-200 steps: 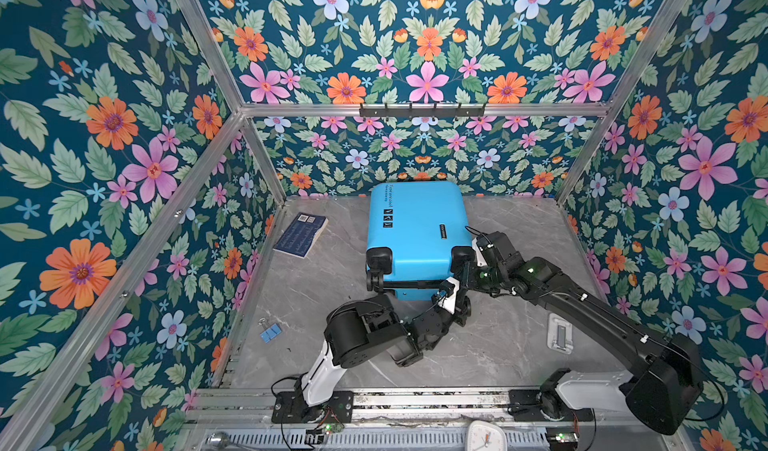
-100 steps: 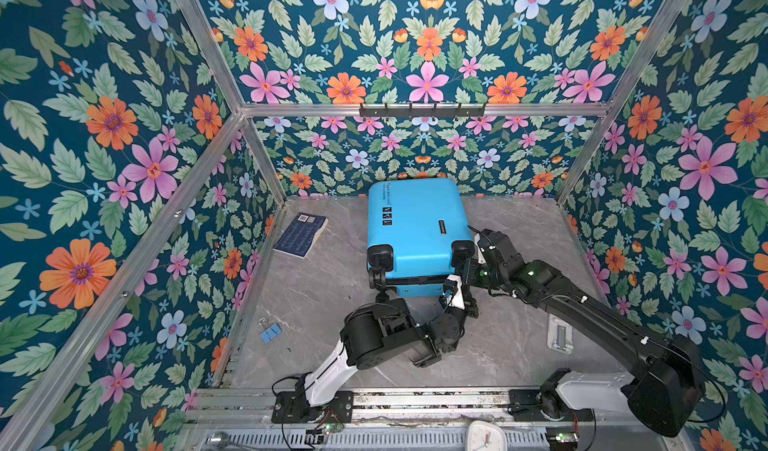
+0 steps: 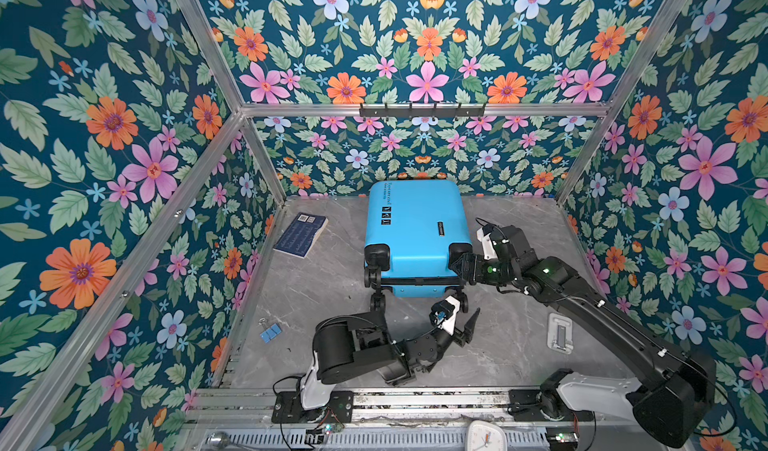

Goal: Pack the luggage

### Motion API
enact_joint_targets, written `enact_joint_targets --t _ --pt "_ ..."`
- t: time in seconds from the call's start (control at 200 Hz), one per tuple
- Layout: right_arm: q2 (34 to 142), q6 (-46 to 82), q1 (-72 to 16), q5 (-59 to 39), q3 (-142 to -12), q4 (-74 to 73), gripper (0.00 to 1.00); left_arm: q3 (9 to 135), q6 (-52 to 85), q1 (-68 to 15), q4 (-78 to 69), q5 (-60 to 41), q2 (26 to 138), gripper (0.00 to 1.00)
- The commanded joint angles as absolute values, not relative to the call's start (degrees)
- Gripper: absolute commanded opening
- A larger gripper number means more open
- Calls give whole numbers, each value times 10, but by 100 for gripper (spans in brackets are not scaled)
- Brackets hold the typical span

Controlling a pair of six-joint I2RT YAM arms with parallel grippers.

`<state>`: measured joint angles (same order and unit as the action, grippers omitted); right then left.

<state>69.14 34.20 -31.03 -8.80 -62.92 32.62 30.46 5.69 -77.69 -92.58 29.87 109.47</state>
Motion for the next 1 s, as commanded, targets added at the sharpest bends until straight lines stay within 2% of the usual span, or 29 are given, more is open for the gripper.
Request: enact_joint_targets --t 0.0,0.1,0.27,0.37,0.47,0.815,0.995 --pt "671 325 -288 -101 -624 341 89 271 78 -779 -899 279 1039 75" --pt "660 323 -252 -118 -616 345 90 279 102 -779 -739 286 963 75" --pt "638 321 -188 -150 -589 341 89 301 147 -778 -534 372 875 76" --pt "634 317 -153 -174 -569 336 81 321 199 -762 -401 369 825 78" --pt "642 315 -134 -197 -545 321 68 338 241 -727 -300 335 788 78" --pt "700 372 -140 -251 -412 169 68 329 275 -592 -203 300 707 76" --pt "736 396 -207 -219 -382 109 70 313 280 -528 -197 278 681 76"
